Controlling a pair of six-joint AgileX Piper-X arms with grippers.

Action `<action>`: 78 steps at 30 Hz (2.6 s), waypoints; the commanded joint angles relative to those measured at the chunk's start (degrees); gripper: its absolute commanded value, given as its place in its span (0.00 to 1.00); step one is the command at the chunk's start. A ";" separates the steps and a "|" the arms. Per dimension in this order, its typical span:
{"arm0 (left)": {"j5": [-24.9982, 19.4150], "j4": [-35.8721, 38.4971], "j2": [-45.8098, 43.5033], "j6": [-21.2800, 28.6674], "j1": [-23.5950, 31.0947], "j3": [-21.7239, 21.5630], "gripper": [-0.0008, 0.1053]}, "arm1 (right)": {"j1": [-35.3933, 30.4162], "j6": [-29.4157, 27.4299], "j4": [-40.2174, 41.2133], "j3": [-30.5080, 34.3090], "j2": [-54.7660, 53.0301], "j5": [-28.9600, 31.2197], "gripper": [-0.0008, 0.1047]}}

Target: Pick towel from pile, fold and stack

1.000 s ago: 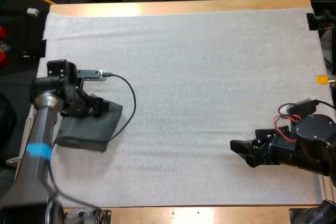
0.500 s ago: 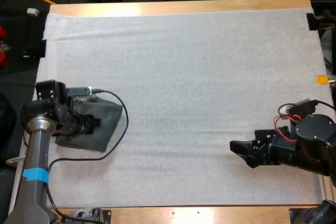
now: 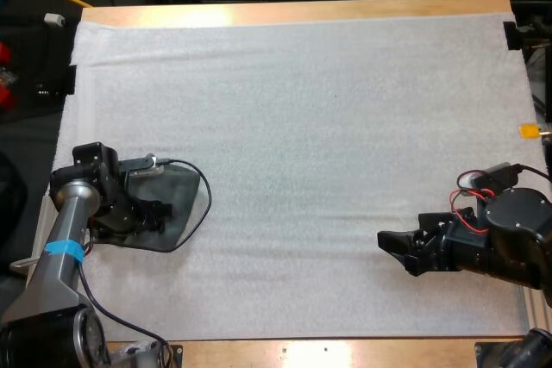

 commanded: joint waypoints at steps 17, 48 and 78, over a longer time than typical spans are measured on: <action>9.03 -1.99 -17.00 -0.09 -0.05 -6.12 0.63 | 0.11 -0.29 -1.01 -0.15 -0.06 -0.58 0.73; 14.22 2.31 -34.77 0.52 -10.25 -8.05 0.63 | -26.60 -8.97 -11.62 -0.15 11.97 4.89 0.73; 14.22 14.33 -50.58 0.53 -10.25 -7.94 0.63 | -44.05 -24.30 7.82 -0.15 -12.91 7.69 0.73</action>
